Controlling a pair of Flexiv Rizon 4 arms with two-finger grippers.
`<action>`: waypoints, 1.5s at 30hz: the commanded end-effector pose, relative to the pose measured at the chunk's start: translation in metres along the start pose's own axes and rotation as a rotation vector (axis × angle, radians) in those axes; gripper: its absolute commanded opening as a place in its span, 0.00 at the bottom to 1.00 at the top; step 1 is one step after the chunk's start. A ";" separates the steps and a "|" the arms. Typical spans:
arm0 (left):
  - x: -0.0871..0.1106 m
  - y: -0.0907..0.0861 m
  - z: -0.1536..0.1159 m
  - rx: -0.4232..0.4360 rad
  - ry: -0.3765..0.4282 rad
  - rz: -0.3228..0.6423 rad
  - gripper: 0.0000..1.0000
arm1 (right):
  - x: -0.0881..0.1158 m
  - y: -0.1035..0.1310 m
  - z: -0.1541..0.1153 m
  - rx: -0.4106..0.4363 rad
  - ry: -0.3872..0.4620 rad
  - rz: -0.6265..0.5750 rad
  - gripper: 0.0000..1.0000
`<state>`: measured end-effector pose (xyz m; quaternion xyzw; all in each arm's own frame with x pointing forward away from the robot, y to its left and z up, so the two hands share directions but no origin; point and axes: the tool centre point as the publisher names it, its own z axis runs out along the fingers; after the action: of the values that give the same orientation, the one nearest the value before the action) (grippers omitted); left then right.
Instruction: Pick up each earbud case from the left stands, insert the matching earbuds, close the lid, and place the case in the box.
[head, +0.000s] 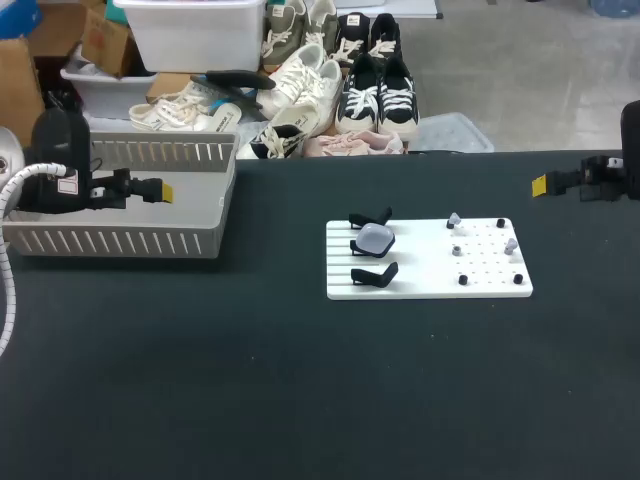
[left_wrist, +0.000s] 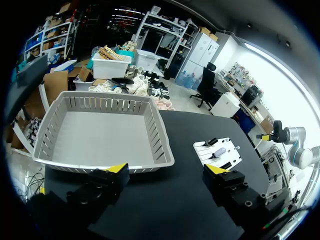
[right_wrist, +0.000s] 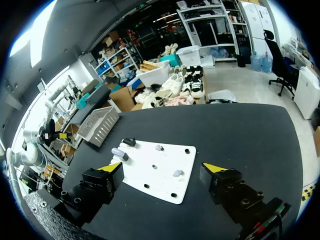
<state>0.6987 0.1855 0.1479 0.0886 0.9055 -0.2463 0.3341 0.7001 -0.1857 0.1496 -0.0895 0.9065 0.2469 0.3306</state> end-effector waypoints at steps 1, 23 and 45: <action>-0.001 -0.001 0.000 -0.003 0.005 0.000 1.00 | 0.000 -0.001 0.000 -0.003 0.001 -0.001 1.00; -0.001 -0.001 0.000 -0.003 0.005 0.000 1.00 | 0.000 -0.001 0.000 -0.003 0.001 -0.001 1.00; -0.033 -0.043 0.038 0.166 -0.011 0.432 1.00 | 0.000 -0.001 0.000 -0.003 0.001 -0.001 1.00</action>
<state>0.7164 0.1377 0.1683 0.2712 0.8600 -0.2201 0.3721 0.7001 -0.1857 0.1496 -0.0894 0.9065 0.2469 0.3306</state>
